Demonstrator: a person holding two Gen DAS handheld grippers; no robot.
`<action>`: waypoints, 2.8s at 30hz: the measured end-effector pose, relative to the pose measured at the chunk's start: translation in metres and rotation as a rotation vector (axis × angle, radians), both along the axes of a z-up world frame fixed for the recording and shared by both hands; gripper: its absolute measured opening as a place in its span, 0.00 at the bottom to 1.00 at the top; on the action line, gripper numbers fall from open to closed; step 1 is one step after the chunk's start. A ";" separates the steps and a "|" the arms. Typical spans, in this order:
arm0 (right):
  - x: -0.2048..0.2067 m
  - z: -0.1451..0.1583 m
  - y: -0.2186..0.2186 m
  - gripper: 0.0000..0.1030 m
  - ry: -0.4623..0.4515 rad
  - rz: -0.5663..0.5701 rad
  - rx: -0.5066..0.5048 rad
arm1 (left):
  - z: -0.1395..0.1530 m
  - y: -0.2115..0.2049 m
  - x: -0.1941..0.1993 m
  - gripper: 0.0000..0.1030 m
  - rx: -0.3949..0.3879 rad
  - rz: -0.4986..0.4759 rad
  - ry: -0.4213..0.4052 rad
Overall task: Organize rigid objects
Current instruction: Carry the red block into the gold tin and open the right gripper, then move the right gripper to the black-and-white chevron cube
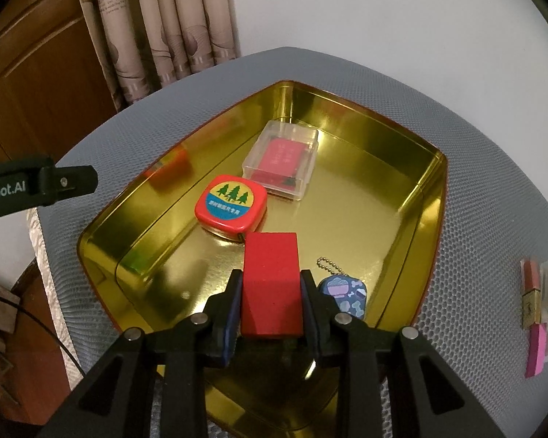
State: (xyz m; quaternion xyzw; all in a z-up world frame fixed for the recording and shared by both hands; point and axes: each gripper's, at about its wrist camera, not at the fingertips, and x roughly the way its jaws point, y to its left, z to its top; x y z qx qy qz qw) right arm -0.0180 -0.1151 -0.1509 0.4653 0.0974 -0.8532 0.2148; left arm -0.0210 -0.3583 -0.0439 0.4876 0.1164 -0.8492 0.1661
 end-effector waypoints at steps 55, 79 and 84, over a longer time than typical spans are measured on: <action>0.017 -0.026 0.313 0.31 0.111 -0.619 -0.058 | 0.022 0.040 0.002 0.85 -0.163 -0.146 0.123; -0.005 -0.074 0.338 0.45 0.122 -0.541 -0.074 | 0.046 0.160 0.002 0.85 -0.164 -0.468 0.127; -0.014 -0.079 0.342 0.46 0.122 -0.479 -0.074 | 0.038 0.195 0.003 0.85 -0.123 -0.551 0.081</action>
